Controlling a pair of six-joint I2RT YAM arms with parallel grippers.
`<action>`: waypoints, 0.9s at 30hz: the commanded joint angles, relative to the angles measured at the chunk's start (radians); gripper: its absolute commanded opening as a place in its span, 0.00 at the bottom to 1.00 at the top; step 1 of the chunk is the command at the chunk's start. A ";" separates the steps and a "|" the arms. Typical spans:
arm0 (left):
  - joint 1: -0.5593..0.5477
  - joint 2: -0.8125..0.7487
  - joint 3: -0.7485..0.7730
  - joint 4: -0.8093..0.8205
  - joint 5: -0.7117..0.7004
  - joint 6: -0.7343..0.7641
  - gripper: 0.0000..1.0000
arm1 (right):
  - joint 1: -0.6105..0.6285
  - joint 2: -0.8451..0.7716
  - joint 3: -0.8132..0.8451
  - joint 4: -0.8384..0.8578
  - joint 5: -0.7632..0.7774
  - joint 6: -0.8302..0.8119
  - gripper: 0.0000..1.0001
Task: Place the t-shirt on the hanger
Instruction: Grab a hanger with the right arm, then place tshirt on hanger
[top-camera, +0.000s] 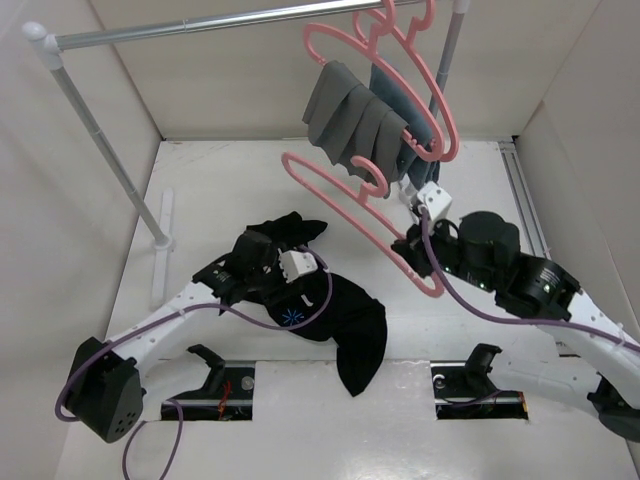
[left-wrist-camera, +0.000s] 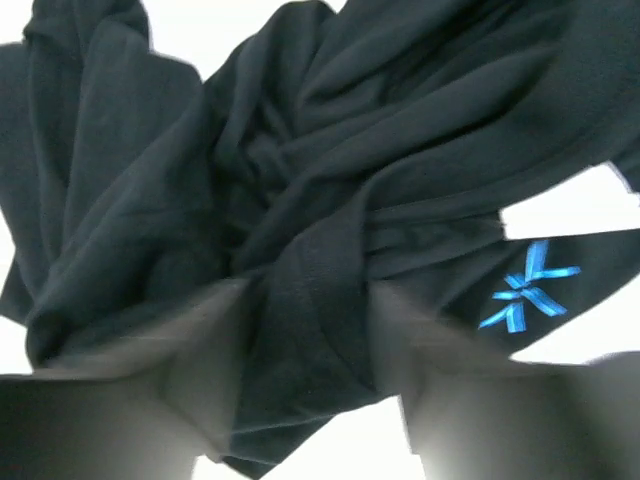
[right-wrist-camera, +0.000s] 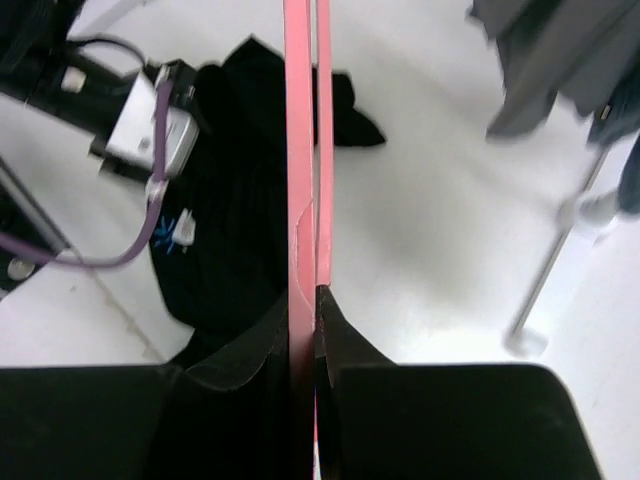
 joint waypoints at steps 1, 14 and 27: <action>-0.007 0.022 -0.001 0.057 -0.110 0.025 0.42 | 0.024 -0.102 -0.056 -0.021 0.054 0.136 0.00; 0.036 -0.012 0.064 -0.052 -0.040 -0.070 0.00 | 0.064 -0.093 -0.076 -0.226 -0.057 0.149 0.00; 0.070 0.034 0.247 -0.170 0.022 -0.144 0.00 | 0.116 -0.142 -0.125 -0.300 -0.311 0.139 0.00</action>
